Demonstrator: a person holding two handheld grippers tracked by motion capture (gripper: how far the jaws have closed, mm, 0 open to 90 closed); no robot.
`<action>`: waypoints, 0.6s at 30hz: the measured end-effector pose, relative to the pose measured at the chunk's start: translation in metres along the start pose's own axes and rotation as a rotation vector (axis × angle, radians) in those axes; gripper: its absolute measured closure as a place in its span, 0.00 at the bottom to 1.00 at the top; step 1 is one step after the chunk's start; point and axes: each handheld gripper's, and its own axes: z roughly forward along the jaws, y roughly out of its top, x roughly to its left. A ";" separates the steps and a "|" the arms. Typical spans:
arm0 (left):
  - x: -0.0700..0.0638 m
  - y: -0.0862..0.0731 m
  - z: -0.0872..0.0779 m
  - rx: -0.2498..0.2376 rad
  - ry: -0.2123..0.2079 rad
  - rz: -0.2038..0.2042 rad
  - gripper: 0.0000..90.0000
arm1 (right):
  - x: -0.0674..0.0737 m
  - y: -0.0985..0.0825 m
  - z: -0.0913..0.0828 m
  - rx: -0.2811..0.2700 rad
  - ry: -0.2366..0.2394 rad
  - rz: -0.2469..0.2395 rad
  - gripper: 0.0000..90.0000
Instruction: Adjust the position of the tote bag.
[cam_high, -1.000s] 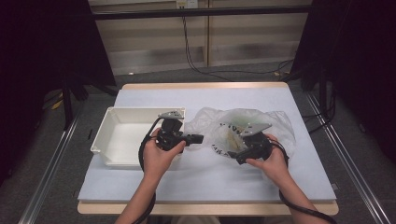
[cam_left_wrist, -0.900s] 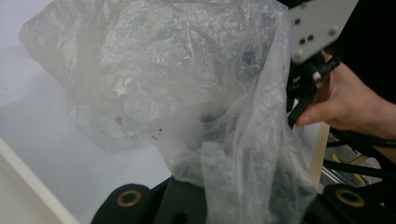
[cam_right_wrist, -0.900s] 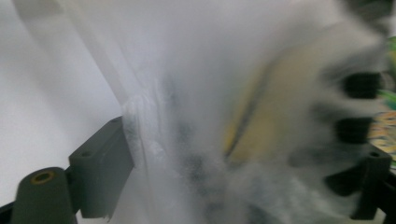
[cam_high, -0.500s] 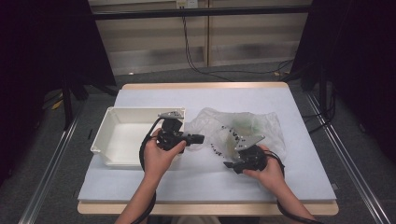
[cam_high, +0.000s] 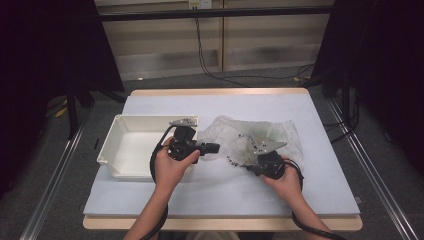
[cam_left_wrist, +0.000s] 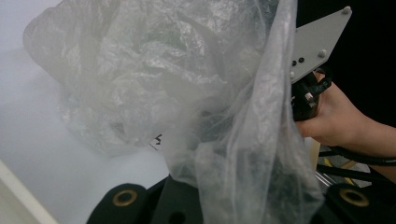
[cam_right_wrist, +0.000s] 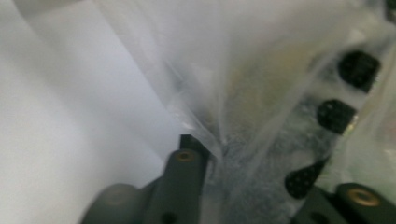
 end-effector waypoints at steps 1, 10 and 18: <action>-0.001 0.000 0.001 -0.002 -0.003 -0.006 0.98 | 0.001 0.000 0.000 0.002 -0.001 -0.011 0.98; 0.000 0.002 0.001 -0.018 0.000 -0.005 0.92 | 0.014 -0.007 -0.011 0.029 0.069 -0.069 1.00; 0.000 0.003 -0.001 -0.033 0.034 0.002 0.77 | 0.031 -0.023 -0.029 0.034 0.119 -0.109 1.00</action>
